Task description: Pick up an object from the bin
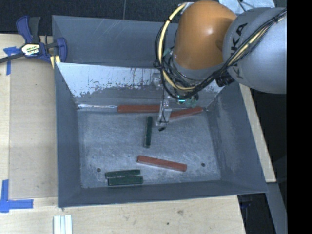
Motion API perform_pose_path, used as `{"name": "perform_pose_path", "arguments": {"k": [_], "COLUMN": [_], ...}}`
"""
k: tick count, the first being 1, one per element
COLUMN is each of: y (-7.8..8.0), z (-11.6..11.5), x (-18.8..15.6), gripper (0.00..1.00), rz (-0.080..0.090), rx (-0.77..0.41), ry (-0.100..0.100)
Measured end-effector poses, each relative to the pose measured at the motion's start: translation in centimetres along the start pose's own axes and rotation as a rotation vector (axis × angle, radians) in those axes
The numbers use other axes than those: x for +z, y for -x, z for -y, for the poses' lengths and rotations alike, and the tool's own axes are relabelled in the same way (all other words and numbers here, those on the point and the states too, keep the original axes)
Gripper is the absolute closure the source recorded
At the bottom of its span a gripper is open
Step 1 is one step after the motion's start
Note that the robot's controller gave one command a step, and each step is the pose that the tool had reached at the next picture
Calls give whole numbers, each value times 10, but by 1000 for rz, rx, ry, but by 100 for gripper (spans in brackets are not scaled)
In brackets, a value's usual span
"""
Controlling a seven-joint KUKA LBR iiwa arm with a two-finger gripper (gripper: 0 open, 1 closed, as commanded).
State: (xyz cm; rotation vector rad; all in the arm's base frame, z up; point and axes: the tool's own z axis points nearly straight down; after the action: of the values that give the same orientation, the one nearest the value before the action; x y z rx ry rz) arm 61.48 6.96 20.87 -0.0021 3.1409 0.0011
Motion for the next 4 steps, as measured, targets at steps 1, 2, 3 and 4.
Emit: {"name": "perform_pose_path", "arguments": {"k": [1,2,3,4], "y": [-16,-3,-3,-3], "z": [10,46,46,46], "x": [128,138,138,138], "gripper": [0,0,100,0], "rz": [1,6,7,5], "rx": [-43,-614,-613,-613], "ry": [0,-1,0,0]}}
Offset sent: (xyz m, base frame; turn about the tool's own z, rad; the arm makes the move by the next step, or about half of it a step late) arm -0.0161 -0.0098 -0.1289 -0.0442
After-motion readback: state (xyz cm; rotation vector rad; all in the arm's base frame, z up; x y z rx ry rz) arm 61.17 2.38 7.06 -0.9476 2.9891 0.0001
